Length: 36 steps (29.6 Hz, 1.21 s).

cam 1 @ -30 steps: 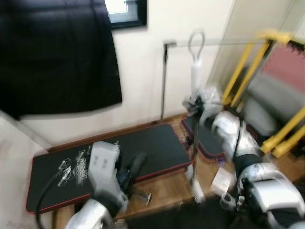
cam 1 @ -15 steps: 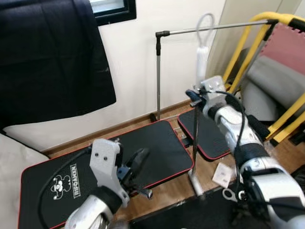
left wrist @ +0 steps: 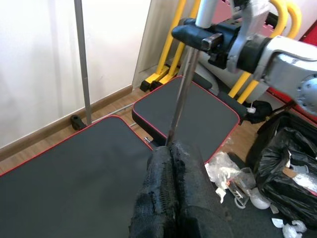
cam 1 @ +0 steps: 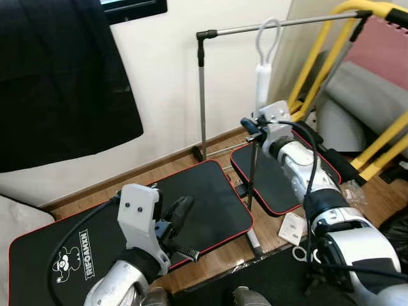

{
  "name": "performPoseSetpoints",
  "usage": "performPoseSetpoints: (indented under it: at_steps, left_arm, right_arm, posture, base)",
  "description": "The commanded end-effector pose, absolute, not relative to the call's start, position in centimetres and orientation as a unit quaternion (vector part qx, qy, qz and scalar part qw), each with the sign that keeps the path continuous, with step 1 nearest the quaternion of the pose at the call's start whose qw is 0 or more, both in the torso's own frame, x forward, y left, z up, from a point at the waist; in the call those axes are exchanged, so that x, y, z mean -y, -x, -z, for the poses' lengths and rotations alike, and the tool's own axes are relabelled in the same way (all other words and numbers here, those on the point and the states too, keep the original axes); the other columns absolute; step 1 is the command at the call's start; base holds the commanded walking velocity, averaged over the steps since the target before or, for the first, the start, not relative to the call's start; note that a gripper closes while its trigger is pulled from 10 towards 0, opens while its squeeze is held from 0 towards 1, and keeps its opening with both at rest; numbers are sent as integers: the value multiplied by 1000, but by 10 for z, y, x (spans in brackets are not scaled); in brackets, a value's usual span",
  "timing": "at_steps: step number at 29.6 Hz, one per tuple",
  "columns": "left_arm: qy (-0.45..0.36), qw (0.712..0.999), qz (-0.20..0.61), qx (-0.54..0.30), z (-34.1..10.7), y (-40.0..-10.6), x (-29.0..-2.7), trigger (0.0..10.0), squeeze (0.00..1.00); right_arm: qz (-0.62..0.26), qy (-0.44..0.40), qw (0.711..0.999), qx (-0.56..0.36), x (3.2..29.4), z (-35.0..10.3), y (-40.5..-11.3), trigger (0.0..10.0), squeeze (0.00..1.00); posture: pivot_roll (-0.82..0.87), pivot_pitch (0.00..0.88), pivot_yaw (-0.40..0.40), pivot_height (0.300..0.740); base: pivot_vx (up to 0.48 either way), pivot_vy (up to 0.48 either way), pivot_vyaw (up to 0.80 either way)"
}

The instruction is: Sweep floor

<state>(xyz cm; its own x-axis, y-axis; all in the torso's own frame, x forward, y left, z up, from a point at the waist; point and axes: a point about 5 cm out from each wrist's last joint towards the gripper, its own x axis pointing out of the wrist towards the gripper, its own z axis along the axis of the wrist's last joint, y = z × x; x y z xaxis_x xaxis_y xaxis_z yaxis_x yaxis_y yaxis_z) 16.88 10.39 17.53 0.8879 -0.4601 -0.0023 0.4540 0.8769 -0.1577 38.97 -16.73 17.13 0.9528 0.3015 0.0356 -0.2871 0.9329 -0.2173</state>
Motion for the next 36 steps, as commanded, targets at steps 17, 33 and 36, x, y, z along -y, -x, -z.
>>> performPoseSetpoints:
  at_steps: [17,33,36]
  left_arm:
    - [95,962,252,-46,-182,-144,-97,10000,0]
    - [94,961,254,-47,-181,-149,-97,10000,0]
    - [94,961,256,-45,-180,-151,-96,10000,0]
  right_arm:
    - [-157,194,967,43,155,-168,-393,10000,0]
    - [-174,134,974,63,160,-172,-389,10000,1000]
    - [-169,157,971,54,166,-167,-387,10000,969]
  posture:
    - [89,307,-52,740]
    - [59,284,-54,740]
    - [49,274,-58,740]
  base:
    - [0,0,0]
    - [0,0,0]
    - [0,0,0]
